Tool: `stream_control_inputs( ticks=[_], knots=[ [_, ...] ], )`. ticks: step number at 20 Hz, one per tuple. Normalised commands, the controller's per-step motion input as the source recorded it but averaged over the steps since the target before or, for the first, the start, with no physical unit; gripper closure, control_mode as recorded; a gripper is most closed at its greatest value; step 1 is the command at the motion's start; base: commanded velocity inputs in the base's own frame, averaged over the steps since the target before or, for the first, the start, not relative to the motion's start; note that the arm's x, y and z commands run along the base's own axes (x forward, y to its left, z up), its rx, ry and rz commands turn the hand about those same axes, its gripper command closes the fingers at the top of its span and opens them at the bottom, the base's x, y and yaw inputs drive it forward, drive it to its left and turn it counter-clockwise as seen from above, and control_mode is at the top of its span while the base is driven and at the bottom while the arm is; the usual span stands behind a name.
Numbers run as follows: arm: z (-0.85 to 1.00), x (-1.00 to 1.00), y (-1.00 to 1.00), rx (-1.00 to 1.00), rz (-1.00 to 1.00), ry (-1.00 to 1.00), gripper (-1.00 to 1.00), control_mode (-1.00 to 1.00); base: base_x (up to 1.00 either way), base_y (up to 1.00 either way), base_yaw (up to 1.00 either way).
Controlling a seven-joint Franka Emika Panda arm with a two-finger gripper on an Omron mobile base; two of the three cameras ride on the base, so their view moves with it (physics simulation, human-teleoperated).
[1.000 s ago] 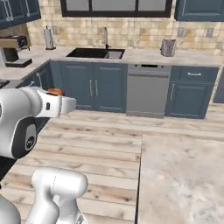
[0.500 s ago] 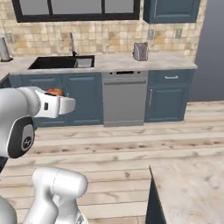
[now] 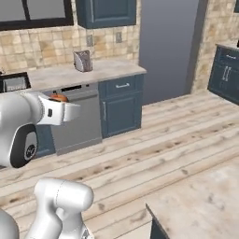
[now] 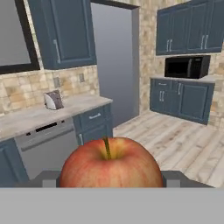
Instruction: Retrieve the apple and kiwi from the fridge and place them into the bowl on the dining table.
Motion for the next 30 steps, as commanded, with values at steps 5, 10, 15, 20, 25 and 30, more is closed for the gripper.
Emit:
stream_control_inputs(
  ticks=[5, 10, 15, 20, 25, 30],
  knots=[
    [0.0, 0.0, 0.0, 0.0, 0.0, 0.0, 1.0, 1.0, 0.58, 0.0, -0.82],
    [0.0, 0.0, 0.0, 0.0, 0.0, 0.0, 1.0, 1.0, 0.08, -0.14, -0.8],
    [0.0, 0.0, 0.0, 0.0, 0.0, 0.0, 1.0, 1.0, 0.0, -0.21, -0.76],
    [0.0, 0.0, 0.0, 0.0, 0.0, 0.0, 1.0, 1.0, 0.04, 0.07, -0.72],
    [0.0, 0.0, 0.0, 0.0, 0.0, 0.0, 1.0, 1.0, 0.35, 0.33, -0.65],
    [0.0, 0.0, 0.0, 0.0, 0.0, 0.0, 1.0, 1.0, 0.53, 0.52, -0.64]
  ],
)
